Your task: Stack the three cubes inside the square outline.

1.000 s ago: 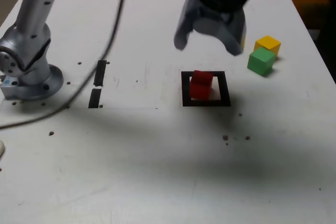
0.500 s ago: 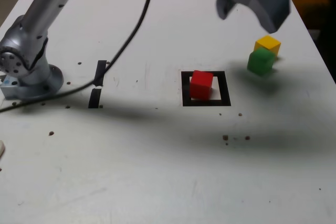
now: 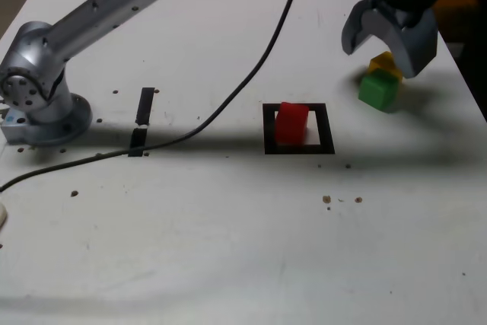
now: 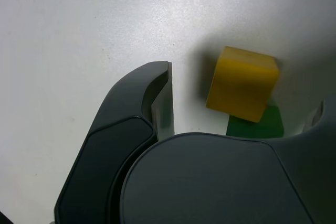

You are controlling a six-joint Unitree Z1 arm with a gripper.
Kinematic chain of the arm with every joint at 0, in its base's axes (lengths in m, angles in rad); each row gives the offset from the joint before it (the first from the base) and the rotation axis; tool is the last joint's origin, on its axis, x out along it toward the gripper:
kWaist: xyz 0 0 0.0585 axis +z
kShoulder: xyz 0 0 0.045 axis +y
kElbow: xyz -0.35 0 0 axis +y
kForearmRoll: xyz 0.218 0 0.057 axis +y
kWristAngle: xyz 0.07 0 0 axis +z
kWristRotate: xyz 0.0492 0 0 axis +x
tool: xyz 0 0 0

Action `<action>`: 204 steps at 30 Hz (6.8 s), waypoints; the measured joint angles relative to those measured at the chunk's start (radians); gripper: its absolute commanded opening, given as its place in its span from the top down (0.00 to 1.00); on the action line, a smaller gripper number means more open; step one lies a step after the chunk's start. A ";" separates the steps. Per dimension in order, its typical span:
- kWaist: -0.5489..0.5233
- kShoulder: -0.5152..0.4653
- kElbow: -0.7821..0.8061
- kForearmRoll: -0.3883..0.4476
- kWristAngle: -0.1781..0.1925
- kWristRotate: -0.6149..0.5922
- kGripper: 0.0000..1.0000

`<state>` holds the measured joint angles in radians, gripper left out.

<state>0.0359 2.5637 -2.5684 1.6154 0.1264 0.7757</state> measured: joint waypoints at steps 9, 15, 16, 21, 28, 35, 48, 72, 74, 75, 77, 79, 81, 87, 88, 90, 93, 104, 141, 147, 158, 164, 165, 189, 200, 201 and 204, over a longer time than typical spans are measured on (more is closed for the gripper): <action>0.001 0.037 -0.032 0.000 -0.009 0.000 0.02; 0.006 0.079 -0.068 0.000 -0.010 0.000 0.06; 0.006 0.082 -0.071 0.000 -0.010 -0.001 0.07; 0.006 0.085 -0.079 0.000 -0.010 -0.007 0.17; 0.006 0.092 -0.089 0.000 -0.018 -0.039 0.47; 0.006 0.092 -0.090 0.000 -0.042 -0.040 0.60; 0.006 0.088 -0.107 0.000 -0.055 -0.093 0.88; -0.125 -0.386 0.380 0.001 -0.006 -0.400 0.88; -0.161 -0.437 0.460 0.001 -0.015 -0.479 0.89; -0.171 -0.460 0.494 0.001 -0.018 -0.513 0.89; -0.196 -0.507 0.565 0.001 -0.033 -0.586 0.89; -0.235 -0.557 0.637 0.001 -0.059 -0.658 0.89; -0.263 -0.603 0.705 0.001 -0.077 -0.726 0.89; -0.337 -0.693 0.793 0.001 -0.127 -0.887 0.89; -0.345 -0.690 0.799 0.001 -0.128 -0.901 0.89; -0.349 -0.684 0.797 0.001 -0.124 -0.911 0.89; -0.355 -0.643 0.774 0.001 -0.115 -0.919 0.89; -0.334 -0.487 0.641 0.001 -0.163 -0.939 0.89; -0.280 -0.436 0.802 -0.194 -0.187 -0.898 0.88; -0.280 -0.437 0.820 -0.215 -0.188 -0.898 0.88; -0.280 -0.437 0.827 -0.232 -0.188 -0.895 0.86; -0.280 -0.437 0.827 -0.225 -0.187 -0.895 0.71; -0.280 -0.437 0.827 -0.225 -0.186 -0.895 0.69; -0.280 -0.437 0.827 -0.220 -0.182 -0.916 0.01; -0.274 -0.449 0.668 -0.053 -0.027 -0.875 0.01; -0.270 -0.451 0.645 -0.034 -0.016 -0.860 0.01; -0.244 -0.454 0.596 -0.014 0.000 -0.803 0.01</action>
<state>-0.2079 2.1098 -1.9723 1.6009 0.1267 -0.0273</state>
